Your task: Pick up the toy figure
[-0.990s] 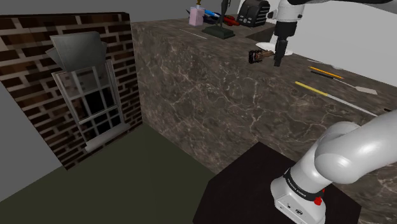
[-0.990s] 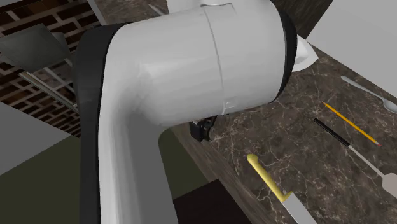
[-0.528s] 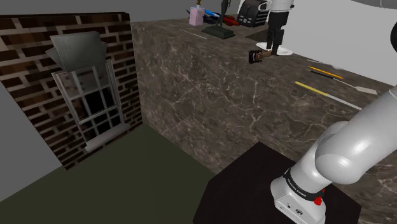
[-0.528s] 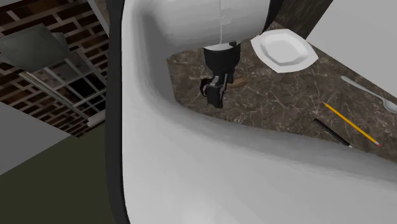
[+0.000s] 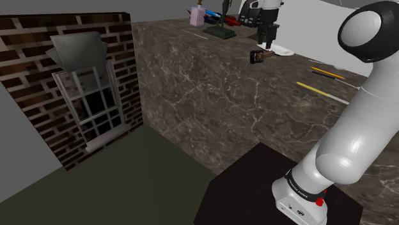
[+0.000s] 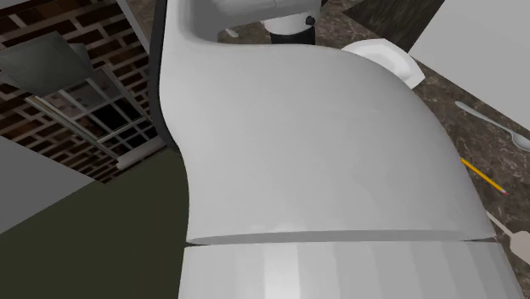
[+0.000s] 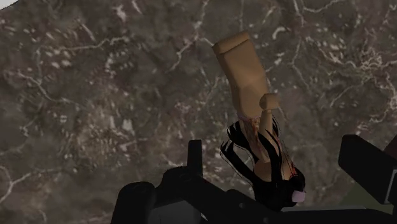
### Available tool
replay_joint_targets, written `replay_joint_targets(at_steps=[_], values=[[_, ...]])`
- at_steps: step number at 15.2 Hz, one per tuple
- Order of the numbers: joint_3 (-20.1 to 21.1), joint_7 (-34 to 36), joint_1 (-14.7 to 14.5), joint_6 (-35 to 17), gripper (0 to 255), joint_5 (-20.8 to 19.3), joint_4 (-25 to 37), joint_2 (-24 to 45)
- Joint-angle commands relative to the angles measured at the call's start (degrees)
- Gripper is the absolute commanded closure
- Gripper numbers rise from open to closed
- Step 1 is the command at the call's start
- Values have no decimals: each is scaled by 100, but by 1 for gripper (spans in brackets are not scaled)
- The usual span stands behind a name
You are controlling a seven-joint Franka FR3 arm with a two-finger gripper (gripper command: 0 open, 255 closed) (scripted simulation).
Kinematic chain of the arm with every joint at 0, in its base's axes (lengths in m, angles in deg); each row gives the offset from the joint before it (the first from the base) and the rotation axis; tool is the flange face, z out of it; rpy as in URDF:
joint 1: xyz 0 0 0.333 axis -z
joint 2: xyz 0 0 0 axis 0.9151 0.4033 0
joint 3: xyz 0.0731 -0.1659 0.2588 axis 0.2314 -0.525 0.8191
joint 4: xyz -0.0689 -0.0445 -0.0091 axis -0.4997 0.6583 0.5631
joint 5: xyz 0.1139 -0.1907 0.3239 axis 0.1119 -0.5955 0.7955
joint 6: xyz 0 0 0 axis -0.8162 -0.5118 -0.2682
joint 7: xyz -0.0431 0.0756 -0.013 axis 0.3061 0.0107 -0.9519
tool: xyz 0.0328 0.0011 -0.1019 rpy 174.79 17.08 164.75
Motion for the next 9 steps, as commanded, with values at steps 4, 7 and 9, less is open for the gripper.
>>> replay_joint_targets(at_steps=[4, 7, 9], values=[[12, 57, -19, -390, 0, -30, -467, -80], [16, 70, -22, -438, 255, -28, -512, -76], [17, 74, -25, -435, 255, -30, -515, -81]])
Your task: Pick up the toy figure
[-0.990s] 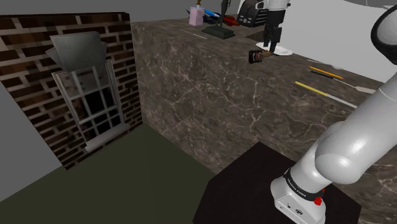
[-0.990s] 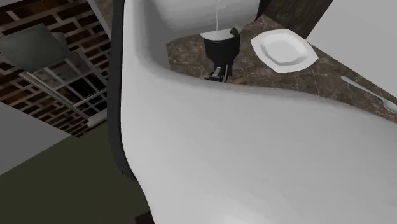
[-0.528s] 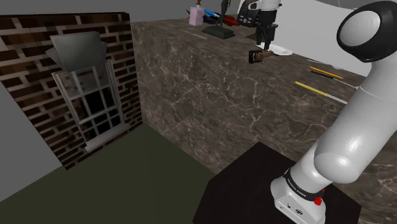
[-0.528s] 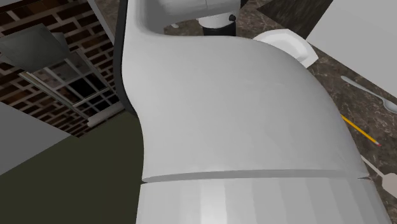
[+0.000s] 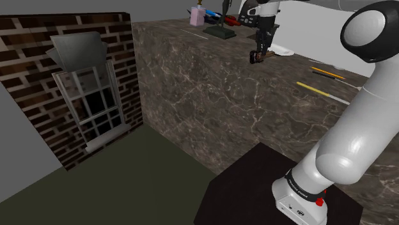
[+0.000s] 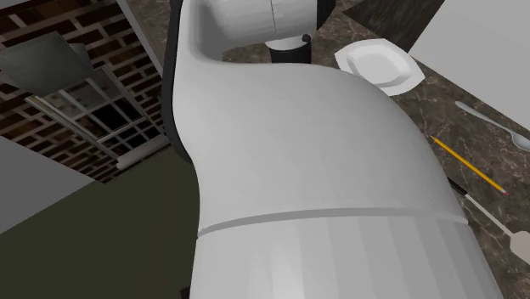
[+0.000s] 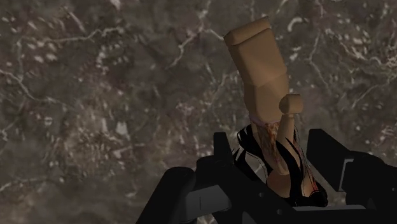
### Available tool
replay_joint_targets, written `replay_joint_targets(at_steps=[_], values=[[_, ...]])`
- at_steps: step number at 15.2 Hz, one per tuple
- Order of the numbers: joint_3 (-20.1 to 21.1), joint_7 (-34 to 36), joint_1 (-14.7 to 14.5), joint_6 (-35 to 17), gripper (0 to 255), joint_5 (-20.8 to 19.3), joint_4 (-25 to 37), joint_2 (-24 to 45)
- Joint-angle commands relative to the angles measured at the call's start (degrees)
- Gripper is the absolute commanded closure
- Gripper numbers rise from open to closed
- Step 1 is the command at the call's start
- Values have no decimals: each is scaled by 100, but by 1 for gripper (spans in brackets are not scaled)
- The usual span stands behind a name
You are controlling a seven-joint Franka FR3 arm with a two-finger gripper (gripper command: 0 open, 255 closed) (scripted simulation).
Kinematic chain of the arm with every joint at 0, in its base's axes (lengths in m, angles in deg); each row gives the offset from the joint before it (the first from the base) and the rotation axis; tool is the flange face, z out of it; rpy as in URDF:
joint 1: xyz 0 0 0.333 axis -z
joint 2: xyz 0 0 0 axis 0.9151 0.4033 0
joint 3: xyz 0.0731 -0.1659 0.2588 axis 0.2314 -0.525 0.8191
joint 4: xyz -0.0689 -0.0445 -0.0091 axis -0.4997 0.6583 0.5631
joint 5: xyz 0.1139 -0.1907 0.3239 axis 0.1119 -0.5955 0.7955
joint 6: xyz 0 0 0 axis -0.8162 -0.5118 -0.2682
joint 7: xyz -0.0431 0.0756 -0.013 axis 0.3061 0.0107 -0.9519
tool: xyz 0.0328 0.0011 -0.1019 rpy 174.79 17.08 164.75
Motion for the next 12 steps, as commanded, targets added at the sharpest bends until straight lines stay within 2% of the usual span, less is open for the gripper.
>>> replay_joint_targets(at_steps=[1, 7, 12], values=[[1, 3, -1, -7, 255, 0, -10, 1], [-3, -6, 3, -8, 255, -3, -15, -6], [-17, -101, 28, 399, 255, 33, 495, 98]])
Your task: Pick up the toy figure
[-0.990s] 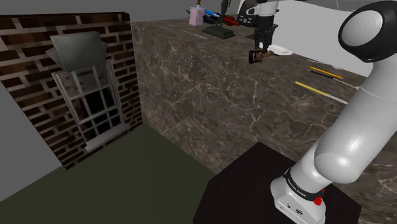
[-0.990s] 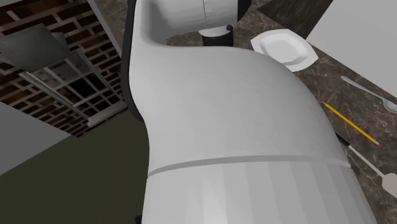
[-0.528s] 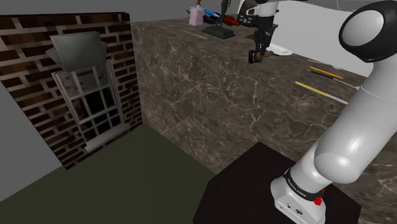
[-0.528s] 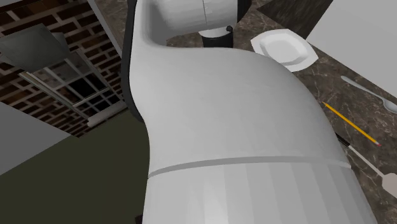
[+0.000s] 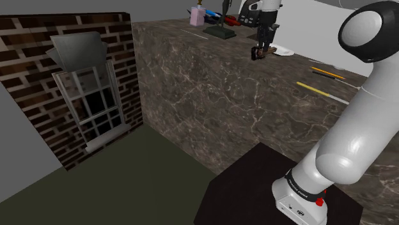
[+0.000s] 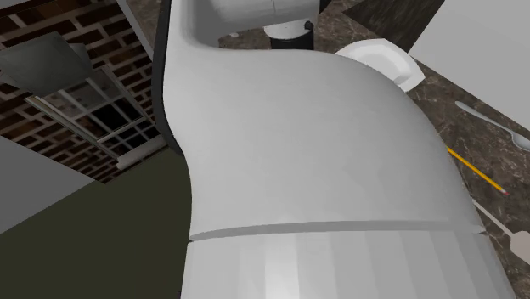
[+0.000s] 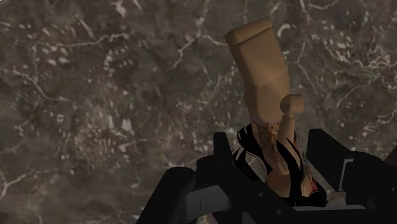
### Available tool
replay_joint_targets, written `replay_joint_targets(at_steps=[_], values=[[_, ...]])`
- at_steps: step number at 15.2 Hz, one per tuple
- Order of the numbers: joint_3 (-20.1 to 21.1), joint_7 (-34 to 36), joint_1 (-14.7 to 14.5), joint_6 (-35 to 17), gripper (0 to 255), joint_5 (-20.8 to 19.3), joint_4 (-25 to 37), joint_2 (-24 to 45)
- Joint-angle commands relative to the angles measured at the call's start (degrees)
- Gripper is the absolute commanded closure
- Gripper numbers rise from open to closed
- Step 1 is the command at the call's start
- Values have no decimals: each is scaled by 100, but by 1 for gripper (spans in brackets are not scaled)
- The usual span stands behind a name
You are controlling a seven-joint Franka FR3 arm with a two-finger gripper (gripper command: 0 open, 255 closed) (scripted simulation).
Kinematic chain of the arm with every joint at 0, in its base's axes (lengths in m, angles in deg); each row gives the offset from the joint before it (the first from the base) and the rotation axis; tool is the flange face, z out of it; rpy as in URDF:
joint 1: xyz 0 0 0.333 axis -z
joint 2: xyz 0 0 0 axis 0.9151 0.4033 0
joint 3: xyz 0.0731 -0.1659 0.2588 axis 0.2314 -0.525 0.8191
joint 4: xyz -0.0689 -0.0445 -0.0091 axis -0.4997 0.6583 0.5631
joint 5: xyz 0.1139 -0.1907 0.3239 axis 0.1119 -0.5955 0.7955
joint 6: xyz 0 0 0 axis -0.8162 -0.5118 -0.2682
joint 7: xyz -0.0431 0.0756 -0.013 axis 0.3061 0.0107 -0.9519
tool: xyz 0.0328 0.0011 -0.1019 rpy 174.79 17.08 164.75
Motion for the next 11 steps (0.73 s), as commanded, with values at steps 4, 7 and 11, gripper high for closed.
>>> replay_joint_targets(at_steps=[4, 7, 11], values=[[-23, -120, 45, 430, 255, 52, 577, 149], [-38, -195, 80, 697, 255, 93, 957, 264], [-58, -284, 132, 993, 255, 147, 1400, 414]])
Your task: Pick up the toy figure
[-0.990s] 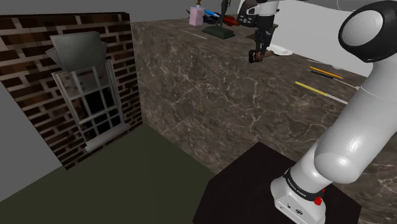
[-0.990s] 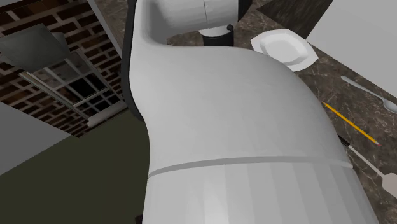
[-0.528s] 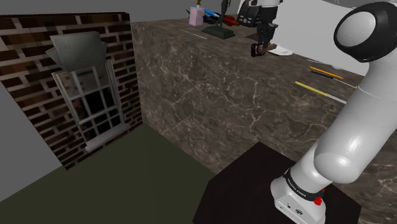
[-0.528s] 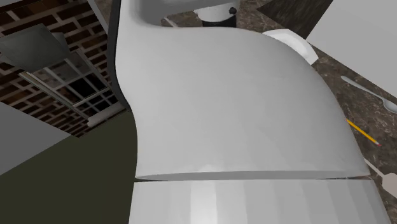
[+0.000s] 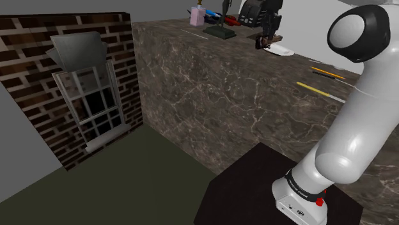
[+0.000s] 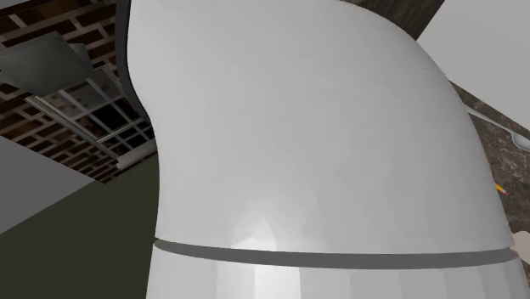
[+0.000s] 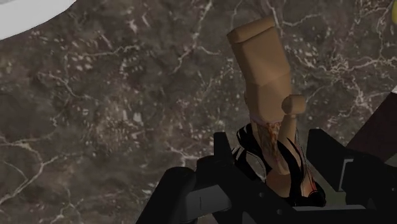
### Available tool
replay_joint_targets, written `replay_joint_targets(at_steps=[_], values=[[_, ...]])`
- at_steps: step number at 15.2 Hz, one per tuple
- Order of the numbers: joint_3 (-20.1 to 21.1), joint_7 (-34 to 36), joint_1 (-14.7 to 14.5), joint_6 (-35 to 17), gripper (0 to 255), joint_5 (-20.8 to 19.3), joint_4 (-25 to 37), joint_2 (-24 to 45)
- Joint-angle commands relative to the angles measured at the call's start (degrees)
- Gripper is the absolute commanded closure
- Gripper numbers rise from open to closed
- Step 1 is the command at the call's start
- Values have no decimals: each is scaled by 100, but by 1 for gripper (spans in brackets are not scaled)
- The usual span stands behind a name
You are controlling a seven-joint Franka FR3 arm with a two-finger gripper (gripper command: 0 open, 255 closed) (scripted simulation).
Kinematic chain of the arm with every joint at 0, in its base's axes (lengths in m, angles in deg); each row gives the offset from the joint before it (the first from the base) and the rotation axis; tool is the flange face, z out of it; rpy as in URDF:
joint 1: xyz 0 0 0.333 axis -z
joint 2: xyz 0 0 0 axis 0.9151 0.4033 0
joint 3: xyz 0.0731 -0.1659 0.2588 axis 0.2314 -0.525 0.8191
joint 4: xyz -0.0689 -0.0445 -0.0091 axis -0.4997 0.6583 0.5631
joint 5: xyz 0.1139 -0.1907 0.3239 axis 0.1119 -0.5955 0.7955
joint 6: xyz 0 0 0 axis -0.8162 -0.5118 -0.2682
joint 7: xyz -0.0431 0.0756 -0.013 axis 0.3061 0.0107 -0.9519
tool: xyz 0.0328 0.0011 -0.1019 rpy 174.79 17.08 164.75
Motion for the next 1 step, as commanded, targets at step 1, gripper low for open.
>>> replay_joint_targets(at_steps=[1], values=[[-6, -25, 16, 57, 255, 14, 93, 39]])
